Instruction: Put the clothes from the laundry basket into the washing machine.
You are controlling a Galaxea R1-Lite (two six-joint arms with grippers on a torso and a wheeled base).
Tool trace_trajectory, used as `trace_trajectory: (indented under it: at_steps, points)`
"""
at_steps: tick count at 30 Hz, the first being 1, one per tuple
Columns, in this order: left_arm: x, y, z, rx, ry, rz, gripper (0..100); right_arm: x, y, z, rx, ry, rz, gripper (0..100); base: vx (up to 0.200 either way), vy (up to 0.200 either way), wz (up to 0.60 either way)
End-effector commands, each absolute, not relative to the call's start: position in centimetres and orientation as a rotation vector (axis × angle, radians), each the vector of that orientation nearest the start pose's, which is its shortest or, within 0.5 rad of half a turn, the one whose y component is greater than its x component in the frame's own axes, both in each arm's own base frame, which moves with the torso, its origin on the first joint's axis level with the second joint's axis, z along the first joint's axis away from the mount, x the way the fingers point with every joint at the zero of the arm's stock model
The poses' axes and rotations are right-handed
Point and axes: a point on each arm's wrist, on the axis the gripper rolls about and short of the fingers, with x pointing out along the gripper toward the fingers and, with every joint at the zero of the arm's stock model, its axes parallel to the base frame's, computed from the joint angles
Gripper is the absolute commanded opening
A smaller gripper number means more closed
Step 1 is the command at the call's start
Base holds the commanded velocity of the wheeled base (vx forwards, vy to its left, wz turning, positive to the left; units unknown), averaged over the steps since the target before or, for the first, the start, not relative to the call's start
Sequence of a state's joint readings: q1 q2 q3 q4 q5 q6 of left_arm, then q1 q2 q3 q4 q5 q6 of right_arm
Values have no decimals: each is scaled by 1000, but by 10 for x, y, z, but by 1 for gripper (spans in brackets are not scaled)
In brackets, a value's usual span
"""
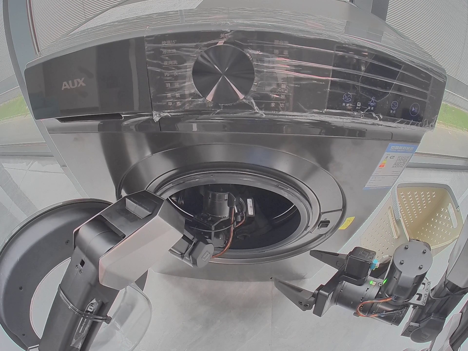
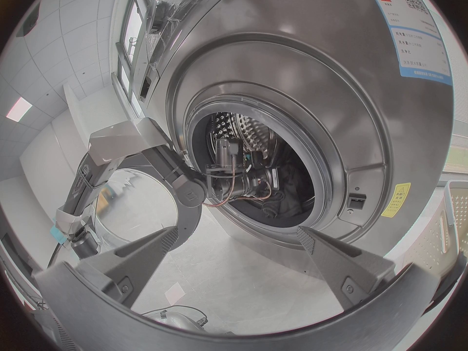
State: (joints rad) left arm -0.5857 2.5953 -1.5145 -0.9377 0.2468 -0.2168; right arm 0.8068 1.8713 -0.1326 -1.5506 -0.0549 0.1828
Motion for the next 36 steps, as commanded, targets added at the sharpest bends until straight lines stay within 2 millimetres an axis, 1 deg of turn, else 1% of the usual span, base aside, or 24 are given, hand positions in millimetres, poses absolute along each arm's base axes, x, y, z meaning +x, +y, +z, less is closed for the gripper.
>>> trace_trajectory:
  at_steps: [1,4,9,10,15,17,18,20,22,23,25,30,31,33,34,36]
  points:
    - [448,-273,24,-186,69,-269,0,163,169,83,93,242,732,100,0,0,0]
    - [455,-271,29,-199,35,-264,0,164,169,82,91,246,730,100,0,0,0]
    - [454,-270,25,-191,43,-263,0,164,169,81,91,247,730,100,0,0,0]
    - [452,-270,23,-187,47,-264,100,164,169,81,91,247,730,100,0,0,0]
    - [448,-273,26,-191,53,-273,100,163,169,81,89,250,729,100,0,0,0]
    - [441,-273,30,-180,72,-280,100,163,169,81,90,249,730,100,0,0,0]
    - [433,-275,29,-167,98,-300,100,163,169,81,89,250,729,100,0,0,0]
    - [428,-275,27,-159,117,-309,100,163,168,81,89,252,729,100,0,0,0]
    - [415,-275,19,-133,177,-347,100,163,168,81,89,252,729,100,0,0,0]
    - [414,-274,18,-132,181,-350,100,163,168,80,88,253,729,100,0,0,0]
    - [405,-271,6,-104,241,-404,100,163,168,80,87,254,729,100,0,0,0]
    - [406,-267,-12,-54,270,-408,100,162,168,80,88,253,731,100,0,0,0]
    - [408,-267,-18,-45,276,-407,100,162,168,81,89,252,731,100,0,0,0]
    - [410,-267,-23,-35,277,-403,100,162,168,81,89,250,731,100,0,0,0]
    - [410,-267,-24,-33,278,-403,0,162,168,81,89,252,731,100,0,0,0]
    - [412,-266,-23,-32,271,-398,0,162,168,81,88,253,729,100,0,0,0]
